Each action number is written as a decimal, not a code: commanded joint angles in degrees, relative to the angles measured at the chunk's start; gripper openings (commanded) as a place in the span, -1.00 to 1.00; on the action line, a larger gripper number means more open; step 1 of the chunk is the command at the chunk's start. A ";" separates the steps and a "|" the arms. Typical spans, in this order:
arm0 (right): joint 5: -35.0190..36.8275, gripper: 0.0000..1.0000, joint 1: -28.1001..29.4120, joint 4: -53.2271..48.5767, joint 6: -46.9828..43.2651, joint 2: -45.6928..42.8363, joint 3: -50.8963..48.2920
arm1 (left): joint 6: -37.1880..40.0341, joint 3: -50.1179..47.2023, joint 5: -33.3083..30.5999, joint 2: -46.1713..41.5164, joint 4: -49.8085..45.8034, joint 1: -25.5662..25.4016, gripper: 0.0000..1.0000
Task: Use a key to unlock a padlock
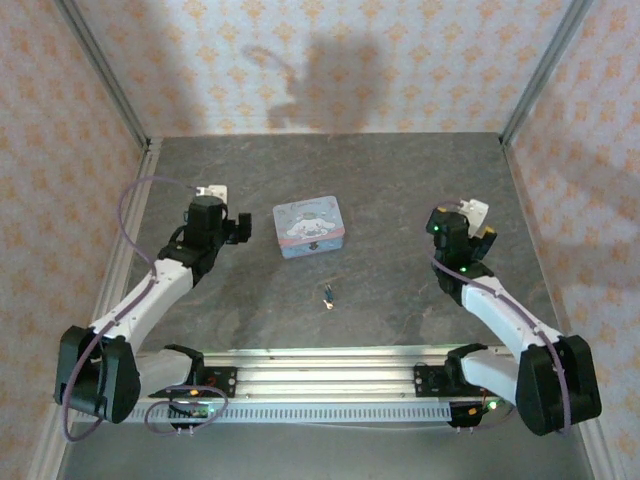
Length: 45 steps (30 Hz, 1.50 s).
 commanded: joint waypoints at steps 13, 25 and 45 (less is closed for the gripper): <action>-3.70 0.99 -3.43 40.51 -8.69 10.14 -11.25 | 4.63 -21.05 -4.90 -0.41 43.93 3.97 0.99; -5.06 0.99 -4.35 37.98 -9.32 15.07 -11.92 | 3.39 -18.22 1.42 2.98 39.81 9.25 1.00; -13.44 0.99 -9.72 38.04 -5.87 24.40 -8.45 | 3.97 -16.61 1.52 18.85 47.89 9.16 1.00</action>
